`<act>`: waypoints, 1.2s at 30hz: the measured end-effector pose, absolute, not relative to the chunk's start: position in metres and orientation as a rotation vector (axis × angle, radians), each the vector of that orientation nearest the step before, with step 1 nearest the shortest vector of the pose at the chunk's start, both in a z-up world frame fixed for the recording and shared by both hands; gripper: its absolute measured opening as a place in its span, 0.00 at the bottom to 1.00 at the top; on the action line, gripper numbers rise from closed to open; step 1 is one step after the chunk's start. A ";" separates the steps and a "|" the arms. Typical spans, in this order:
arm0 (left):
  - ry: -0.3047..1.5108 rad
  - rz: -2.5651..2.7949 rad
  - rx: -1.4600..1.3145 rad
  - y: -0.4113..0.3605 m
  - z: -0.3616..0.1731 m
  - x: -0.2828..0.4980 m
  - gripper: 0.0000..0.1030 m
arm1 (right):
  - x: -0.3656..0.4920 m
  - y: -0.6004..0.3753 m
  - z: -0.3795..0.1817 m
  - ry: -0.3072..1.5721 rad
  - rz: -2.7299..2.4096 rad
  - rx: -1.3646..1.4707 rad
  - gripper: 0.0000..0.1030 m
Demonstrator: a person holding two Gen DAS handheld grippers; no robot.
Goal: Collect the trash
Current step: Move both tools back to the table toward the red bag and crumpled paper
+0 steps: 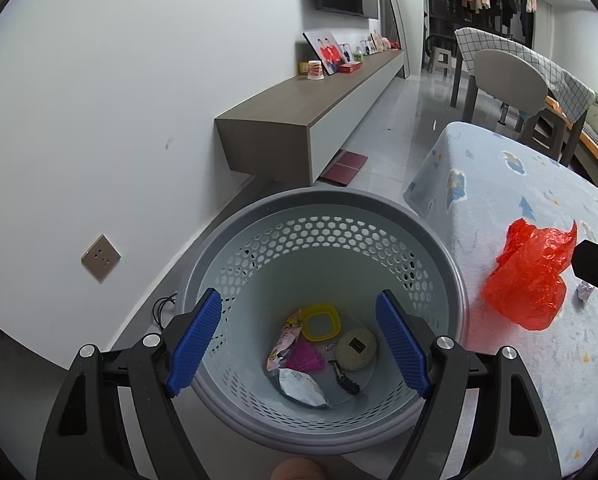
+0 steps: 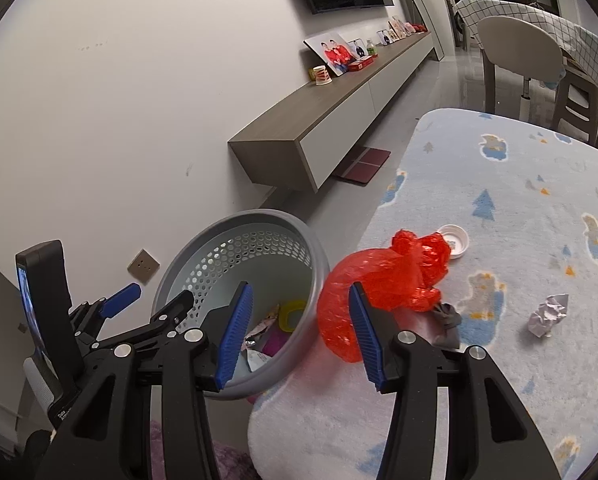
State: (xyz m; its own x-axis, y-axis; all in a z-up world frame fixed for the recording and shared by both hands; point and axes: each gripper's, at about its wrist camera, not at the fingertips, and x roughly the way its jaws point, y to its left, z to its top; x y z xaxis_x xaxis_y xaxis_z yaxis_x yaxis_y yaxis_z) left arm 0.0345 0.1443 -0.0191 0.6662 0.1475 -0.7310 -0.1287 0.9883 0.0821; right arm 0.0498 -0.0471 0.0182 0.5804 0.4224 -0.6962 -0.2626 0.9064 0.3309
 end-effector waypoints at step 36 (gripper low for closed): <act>0.767 0.012 0.039 0.063 -0.008 0.032 0.76 | 0.020 -0.180 -0.002 0.864 0.177 0.260 0.54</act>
